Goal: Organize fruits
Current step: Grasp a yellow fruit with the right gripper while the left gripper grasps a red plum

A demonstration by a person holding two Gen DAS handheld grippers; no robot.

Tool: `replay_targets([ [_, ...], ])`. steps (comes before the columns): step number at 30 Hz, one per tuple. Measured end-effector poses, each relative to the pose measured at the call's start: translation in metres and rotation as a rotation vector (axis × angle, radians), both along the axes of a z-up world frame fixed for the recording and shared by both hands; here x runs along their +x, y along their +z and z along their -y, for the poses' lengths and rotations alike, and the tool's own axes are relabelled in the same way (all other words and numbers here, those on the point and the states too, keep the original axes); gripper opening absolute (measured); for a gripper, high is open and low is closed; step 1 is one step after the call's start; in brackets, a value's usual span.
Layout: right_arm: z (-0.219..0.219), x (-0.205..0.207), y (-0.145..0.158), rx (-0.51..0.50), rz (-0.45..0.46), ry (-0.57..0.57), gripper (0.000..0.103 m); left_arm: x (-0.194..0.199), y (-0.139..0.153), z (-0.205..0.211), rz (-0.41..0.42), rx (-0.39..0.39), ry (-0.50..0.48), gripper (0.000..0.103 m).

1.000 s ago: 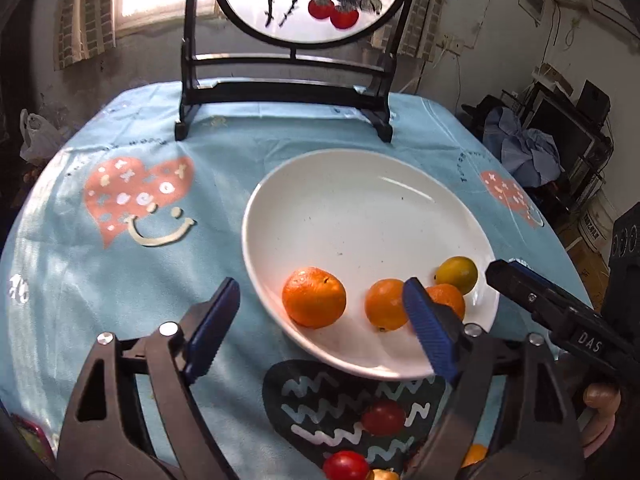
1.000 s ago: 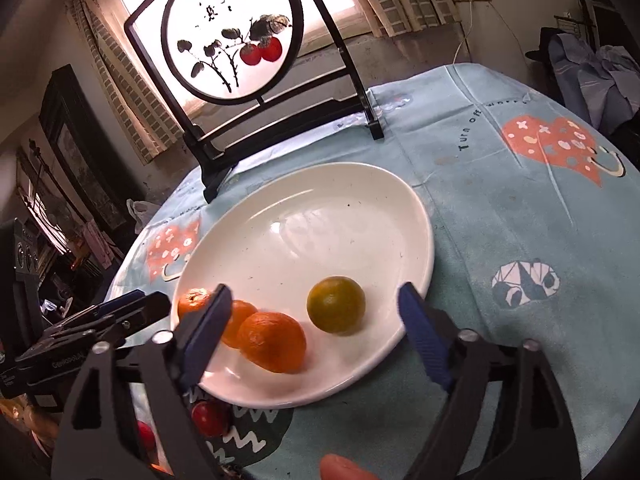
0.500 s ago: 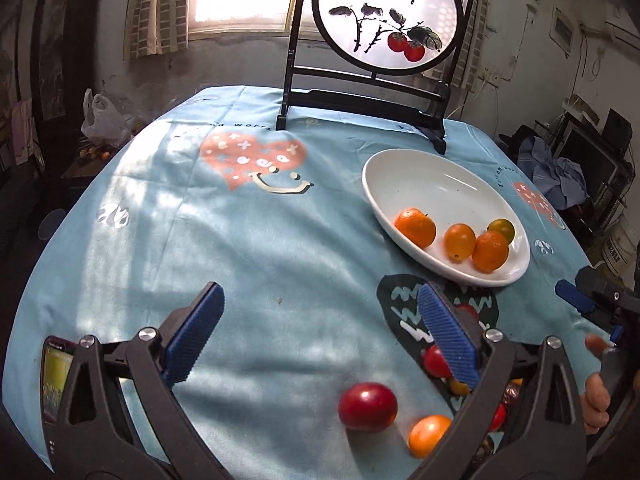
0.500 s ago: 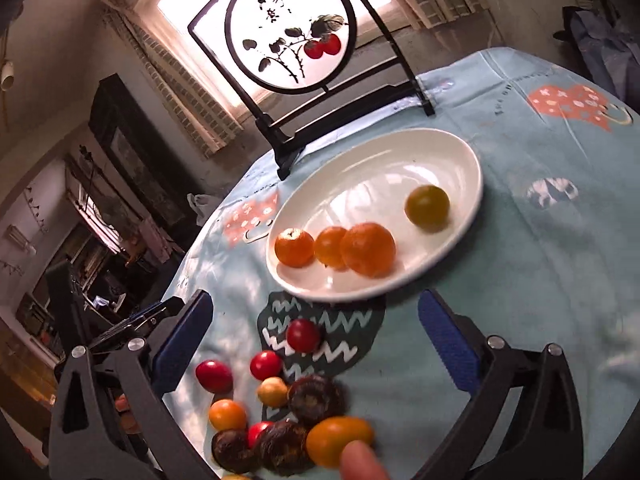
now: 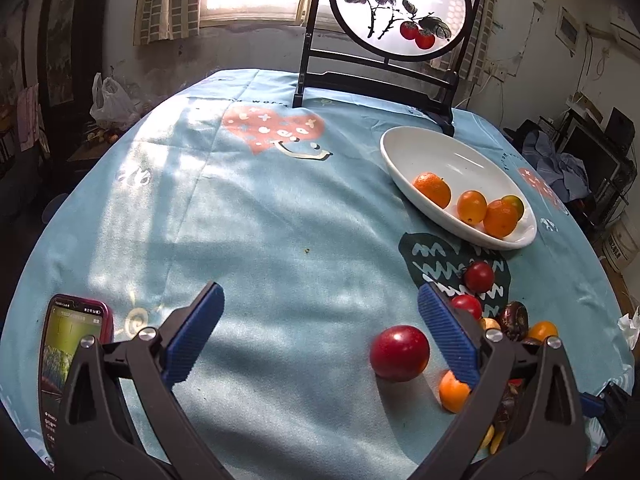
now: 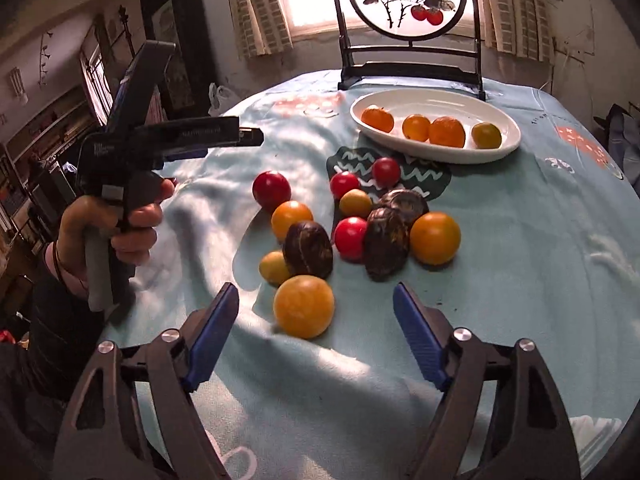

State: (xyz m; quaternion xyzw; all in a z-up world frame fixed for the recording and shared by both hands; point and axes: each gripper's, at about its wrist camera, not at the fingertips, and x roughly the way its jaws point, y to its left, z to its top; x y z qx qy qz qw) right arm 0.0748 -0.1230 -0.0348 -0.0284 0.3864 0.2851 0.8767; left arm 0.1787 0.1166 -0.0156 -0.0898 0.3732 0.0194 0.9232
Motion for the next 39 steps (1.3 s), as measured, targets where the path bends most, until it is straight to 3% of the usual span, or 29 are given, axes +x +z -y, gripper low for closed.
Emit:
replay_targets([
  [7,-0.011,0.008,-0.014,-0.033,-0.044,0.017,0.055,0.0,-0.002,-0.005,-0.013,-0.021,0.01,0.099],
  [20,-0.016,0.013,-0.021,-0.059,-0.086,0.032,0.037,0.0,-0.004,-0.005,-0.026,-0.021,0.012,0.099],
  [25,0.001,0.016,-0.018,0.058,-0.105,0.013,0.037,0.001,-0.006,-0.002,-0.037,-0.023,-0.012,0.099],
  [28,0.021,0.018,-0.012,0.19,-0.105,-0.017,0.037,0.001,-0.008,0.008,-0.049,-0.008,-0.078,0.097],
  [31,0.036,0.023,-0.012,0.267,-0.126,-0.061,0.037,0.0,-0.013,0.024,-0.061,0.042,-0.151,0.085],
  [35,0.039,0.024,-0.011,0.293,-0.133,-0.062,0.037,0.0,-0.018,0.038,-0.073,0.078,-0.204,0.075],
  [39,0.036,0.023,-0.01,0.282,-0.124,-0.052,0.037,0.002,-0.022,0.038,-0.092,0.046,-0.232,0.069],
])
